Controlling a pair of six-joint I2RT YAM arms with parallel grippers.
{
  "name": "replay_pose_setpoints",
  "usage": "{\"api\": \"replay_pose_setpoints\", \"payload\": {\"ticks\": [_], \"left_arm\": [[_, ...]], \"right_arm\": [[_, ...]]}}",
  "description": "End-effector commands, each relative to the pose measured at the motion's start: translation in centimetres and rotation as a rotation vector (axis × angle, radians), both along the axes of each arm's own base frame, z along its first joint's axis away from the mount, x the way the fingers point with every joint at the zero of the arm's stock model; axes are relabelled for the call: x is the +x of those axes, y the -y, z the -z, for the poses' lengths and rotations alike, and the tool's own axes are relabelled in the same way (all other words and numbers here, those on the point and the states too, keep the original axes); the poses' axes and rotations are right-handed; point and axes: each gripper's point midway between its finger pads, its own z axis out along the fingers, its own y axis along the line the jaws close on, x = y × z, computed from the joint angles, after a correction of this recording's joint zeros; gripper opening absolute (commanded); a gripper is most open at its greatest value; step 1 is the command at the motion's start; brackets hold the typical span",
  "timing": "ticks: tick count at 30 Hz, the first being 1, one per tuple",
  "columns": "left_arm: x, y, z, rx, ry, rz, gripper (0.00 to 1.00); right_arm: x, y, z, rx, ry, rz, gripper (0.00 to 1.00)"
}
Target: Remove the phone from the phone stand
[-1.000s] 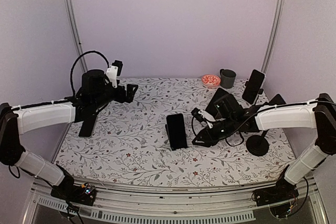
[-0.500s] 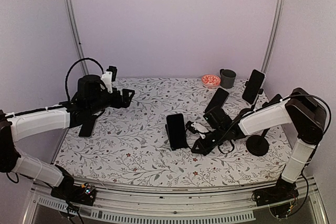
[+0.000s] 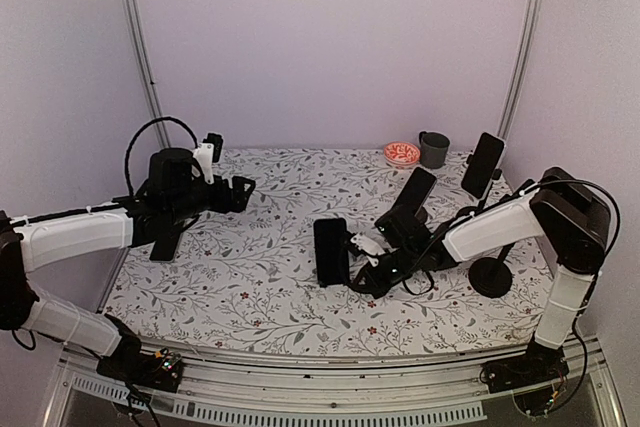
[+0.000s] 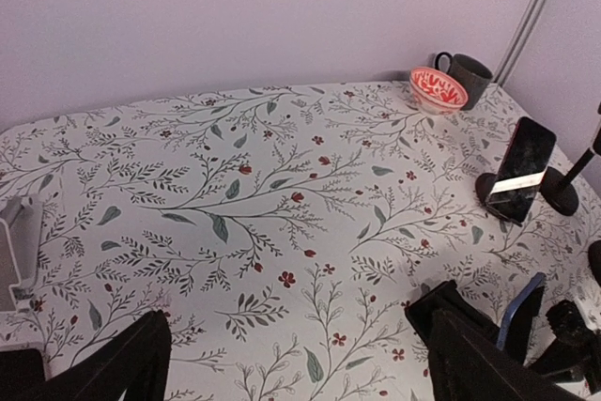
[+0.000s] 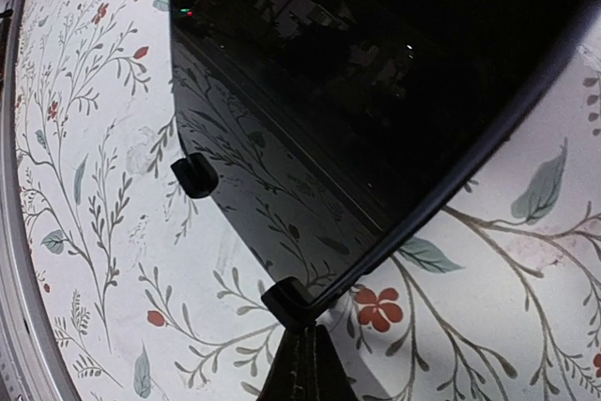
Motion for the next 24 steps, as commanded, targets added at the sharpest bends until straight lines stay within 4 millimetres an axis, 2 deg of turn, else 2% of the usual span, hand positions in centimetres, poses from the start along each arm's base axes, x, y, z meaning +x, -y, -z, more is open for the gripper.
{"api": "replay_pose_setpoints", "payload": {"ticks": [1, 7, 13, 17, 19, 22, 24], "left_arm": [[-0.2, -0.5, 0.8, -0.02, -0.032, -0.022, 0.96], [-1.1, -0.1, 2.1, -0.062, -0.086, 0.0, 0.94], [-2.8, 1.8, 3.4, -0.069, -0.132, 0.053, 0.94], [-4.3, 3.5, 4.1, -0.076, -0.154, 0.053, 0.94], [-5.1, 4.7, 4.4, -0.08, -0.166, 0.058, 0.99], [-6.3, 6.8, 4.8, -0.078, -0.186, 0.07, 0.99], [-7.0, 8.1, 5.2, -0.08, -0.205, 0.083, 0.99]], "right_arm": [[-0.8, -1.3, 0.9, -0.007, -0.013, -0.044, 0.01], [-0.9, -3.9, 0.3, 0.039, -0.014, -0.068, 0.01], [-1.1, -5.2, -1.6, 0.098, -0.01, -0.09, 0.02], [-1.5, -4.8, -4.4, 0.152, 0.029, -0.095, 0.04], [-1.8, -4.4, -5.9, 0.18, 0.054, -0.094, 0.06], [-2.1, -3.6, -8.2, 0.215, 0.092, -0.082, 0.13], [-2.2, -3.1, -9.8, 0.239, 0.12, -0.071, 0.22]]}}
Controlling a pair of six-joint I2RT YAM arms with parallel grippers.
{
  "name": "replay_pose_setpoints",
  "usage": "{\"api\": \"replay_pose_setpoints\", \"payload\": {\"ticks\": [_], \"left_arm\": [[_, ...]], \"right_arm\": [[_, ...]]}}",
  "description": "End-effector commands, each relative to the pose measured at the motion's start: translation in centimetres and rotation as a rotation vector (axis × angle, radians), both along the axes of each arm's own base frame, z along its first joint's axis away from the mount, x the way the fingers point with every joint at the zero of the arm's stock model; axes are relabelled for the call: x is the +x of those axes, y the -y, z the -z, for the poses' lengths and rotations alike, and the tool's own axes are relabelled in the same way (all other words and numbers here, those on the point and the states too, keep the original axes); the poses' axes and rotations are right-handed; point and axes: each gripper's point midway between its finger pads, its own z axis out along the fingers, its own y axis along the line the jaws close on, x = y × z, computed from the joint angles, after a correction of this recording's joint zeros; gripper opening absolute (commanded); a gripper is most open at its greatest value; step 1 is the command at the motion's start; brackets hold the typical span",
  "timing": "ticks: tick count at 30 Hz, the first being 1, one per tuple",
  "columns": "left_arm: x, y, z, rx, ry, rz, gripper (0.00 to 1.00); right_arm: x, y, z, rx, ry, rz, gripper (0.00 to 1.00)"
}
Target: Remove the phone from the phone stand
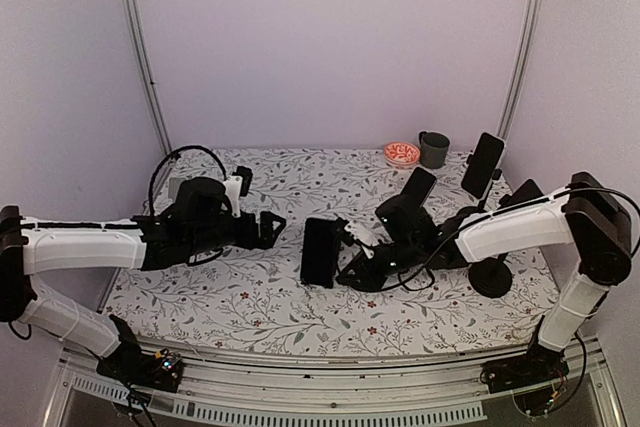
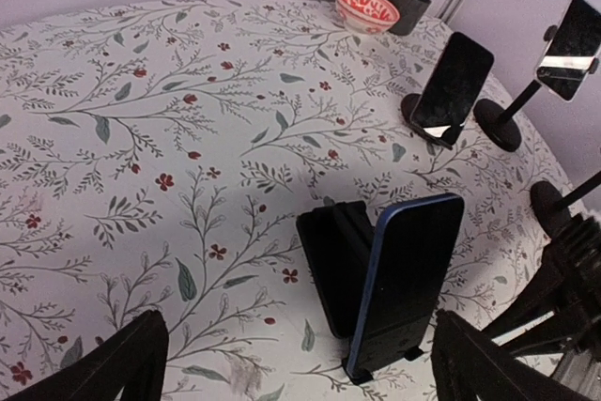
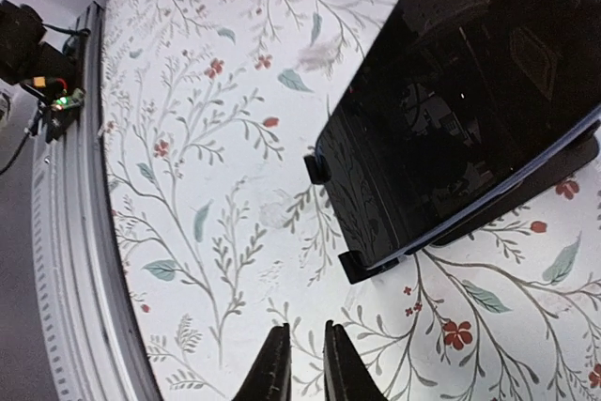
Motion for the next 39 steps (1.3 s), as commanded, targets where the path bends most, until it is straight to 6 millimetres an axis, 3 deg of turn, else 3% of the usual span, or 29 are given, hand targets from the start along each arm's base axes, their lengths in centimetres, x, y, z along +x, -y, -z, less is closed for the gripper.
{"api": "replay_pose_setpoints", "payload": {"ticks": [1, 9, 17, 23, 34, 39], "left_arm": [[-1.1, 2.1, 1.2, 0.004, -0.047, -0.03, 0.99], [-2.5, 7.1, 4.2, 0.106, -0.124, -0.001, 0.99], [-2.6, 10.4, 6.0, 0.172, -0.156, 0.005, 0.99], [-2.4, 11.2, 7.4, 0.208, -0.171, -0.015, 0.99], [-1.9, 11.5, 9.5, 0.296, -0.181, -0.063, 0.97], [-1.8, 11.1, 8.8, 0.304, -0.165, -0.082, 0.9]], "right_arm": [[-0.2, 0.3, -5.1, 0.107, 0.086, 0.01, 0.27], [1.0, 3.3, -11.0, 0.188, 0.197, 0.117, 0.61], [2.5, 7.1, -12.6, 0.222, 0.205, 0.235, 0.88], [2.8, 8.3, -12.2, 0.22, 0.195, 0.267, 0.96], [2.8, 8.9, -11.5, 0.21, 0.184, 0.275, 0.97], [2.8, 9.0, -11.4, 0.204, 0.184, 0.276, 0.97]]}}
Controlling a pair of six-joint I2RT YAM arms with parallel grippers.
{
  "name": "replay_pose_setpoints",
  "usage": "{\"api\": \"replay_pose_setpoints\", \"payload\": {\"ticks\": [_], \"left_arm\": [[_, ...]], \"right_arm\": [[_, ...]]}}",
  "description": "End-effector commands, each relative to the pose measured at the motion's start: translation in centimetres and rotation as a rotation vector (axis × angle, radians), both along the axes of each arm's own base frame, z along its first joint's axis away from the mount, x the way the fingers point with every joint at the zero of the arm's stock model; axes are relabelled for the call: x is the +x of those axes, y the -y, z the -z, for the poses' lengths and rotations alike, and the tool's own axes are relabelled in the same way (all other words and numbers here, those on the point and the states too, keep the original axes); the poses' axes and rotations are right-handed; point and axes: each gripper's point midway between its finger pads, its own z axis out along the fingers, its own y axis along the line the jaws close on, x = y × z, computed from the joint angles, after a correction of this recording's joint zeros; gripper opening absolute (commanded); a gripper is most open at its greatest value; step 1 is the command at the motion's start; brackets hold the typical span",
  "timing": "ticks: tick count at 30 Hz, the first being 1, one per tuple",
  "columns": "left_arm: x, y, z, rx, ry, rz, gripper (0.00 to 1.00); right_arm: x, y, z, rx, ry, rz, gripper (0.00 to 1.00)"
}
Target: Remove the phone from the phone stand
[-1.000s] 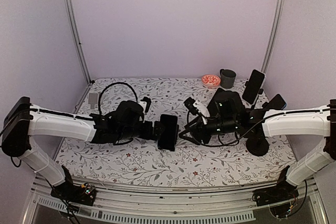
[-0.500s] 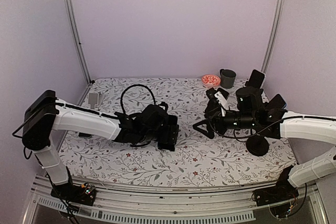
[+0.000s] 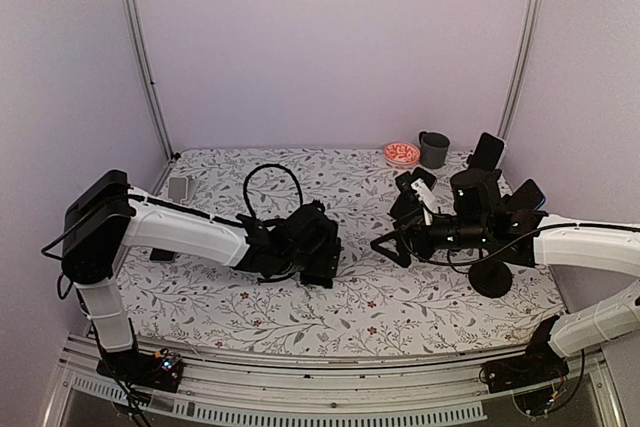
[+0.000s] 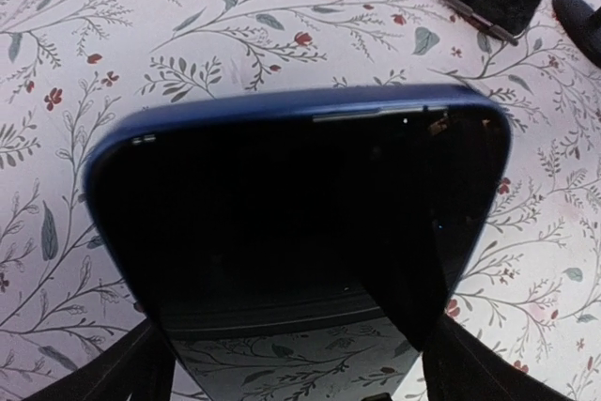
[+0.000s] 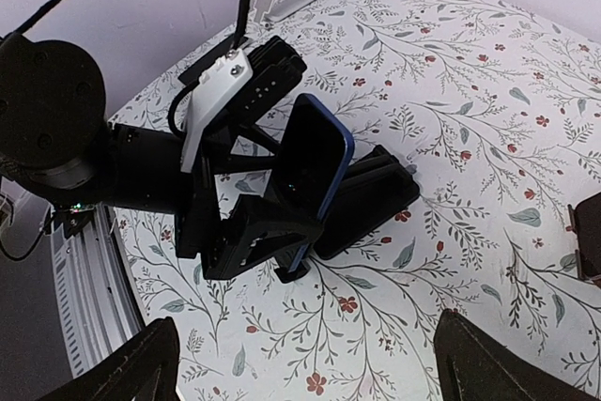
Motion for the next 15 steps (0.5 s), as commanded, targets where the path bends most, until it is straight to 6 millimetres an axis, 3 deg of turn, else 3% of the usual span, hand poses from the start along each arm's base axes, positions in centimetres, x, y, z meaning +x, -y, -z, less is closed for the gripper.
{"api": "replay_pose_setpoints", "payload": {"ticks": [1, 8, 15], "left_arm": [[-0.2, 0.0, -0.9, 0.019, 0.029, -0.014, 0.89], [-0.3, -0.1, -3.1, -0.022, 0.065, -0.006, 0.78], [-0.2, 0.2, -6.2, -0.076, 0.112, 0.015, 0.74]], "right_arm": [[0.1, 0.4, -0.2, 0.005, 0.004, 0.012, 0.97], [0.1, 0.3, -0.2, 0.004, -0.002, 0.006, 0.96], [0.0, 0.3, 0.0, 0.003, -0.008, 0.003, 0.96]]}}
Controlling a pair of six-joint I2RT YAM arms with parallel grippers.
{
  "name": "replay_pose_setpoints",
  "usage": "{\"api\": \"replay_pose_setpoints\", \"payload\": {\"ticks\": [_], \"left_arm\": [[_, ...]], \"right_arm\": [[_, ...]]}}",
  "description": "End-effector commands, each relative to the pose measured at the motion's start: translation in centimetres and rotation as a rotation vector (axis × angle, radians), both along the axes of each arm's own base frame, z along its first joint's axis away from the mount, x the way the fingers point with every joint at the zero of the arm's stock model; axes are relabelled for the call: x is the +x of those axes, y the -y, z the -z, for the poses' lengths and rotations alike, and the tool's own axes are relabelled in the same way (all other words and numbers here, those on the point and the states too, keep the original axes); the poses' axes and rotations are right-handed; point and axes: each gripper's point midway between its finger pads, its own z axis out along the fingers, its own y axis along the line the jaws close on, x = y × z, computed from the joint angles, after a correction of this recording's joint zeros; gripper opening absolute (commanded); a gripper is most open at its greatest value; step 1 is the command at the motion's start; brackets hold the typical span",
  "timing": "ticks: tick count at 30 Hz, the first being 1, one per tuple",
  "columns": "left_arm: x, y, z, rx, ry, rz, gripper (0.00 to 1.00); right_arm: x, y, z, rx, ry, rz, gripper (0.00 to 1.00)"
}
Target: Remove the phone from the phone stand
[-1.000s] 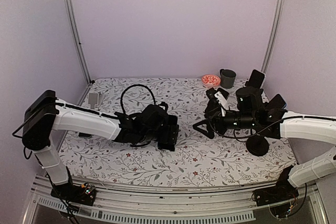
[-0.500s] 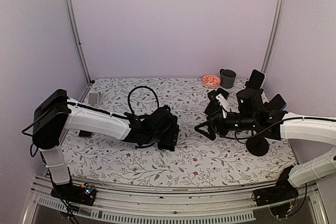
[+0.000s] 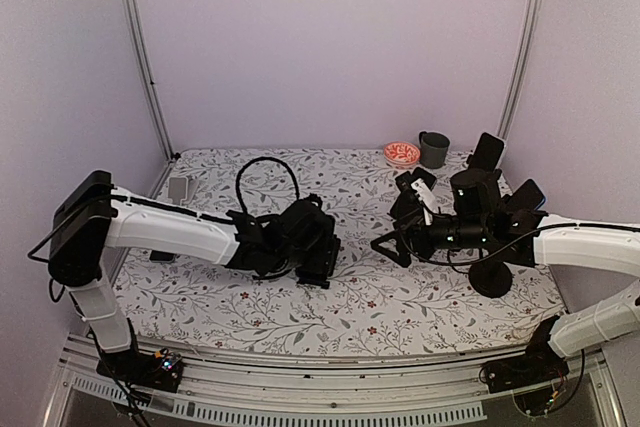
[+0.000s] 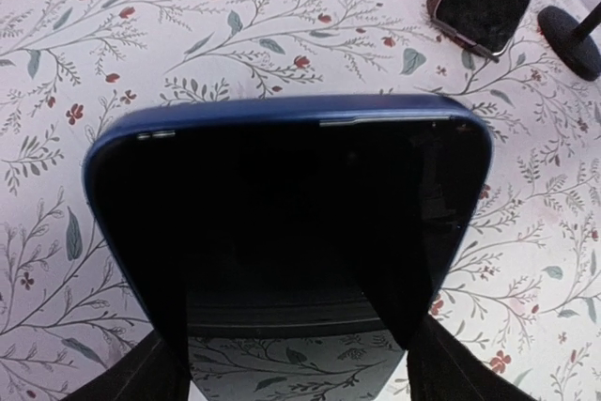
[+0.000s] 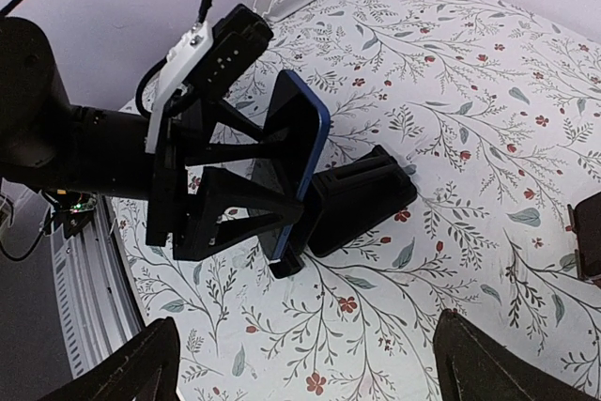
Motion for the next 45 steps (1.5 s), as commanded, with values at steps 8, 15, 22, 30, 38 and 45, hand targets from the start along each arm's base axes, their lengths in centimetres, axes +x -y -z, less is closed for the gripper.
{"api": "replay_pose_setpoints", "payload": {"ticks": [8, 15, 22, 30, 38, 45], "left_arm": [[2.0, -2.5, -9.1, -0.101, 0.133, -0.005, 0.7], [4.0, -9.0, -9.6, -0.069, 0.074, -0.04, 0.65], [5.3, -15.9, -7.8, 0.004, -0.037, -0.076, 0.63], [5.9, -21.9, -3.9, 0.055, -0.176, -0.143, 0.59], [6.4, -24.8, 0.6, 0.073, -0.277, -0.189, 0.57], [7.6, -25.9, 3.2, 0.098, -0.315, -0.213, 0.56]], "right_arm": [[-0.1, 0.1, -0.1, 0.006, -0.007, -0.006, 0.96], [-0.1, -0.3, -0.1, 0.01, -0.013, -0.022, 0.96], [-0.1, -0.6, 0.0, 0.01, -0.019, -0.037, 0.95], [-0.1, -1.3, 0.3, 0.011, -0.04, -0.062, 0.95], [0.0, -1.6, 0.3, 0.014, -0.048, -0.071, 0.95], [0.0, -1.7, 0.5, 0.012, -0.056, -0.073, 0.95]]}}
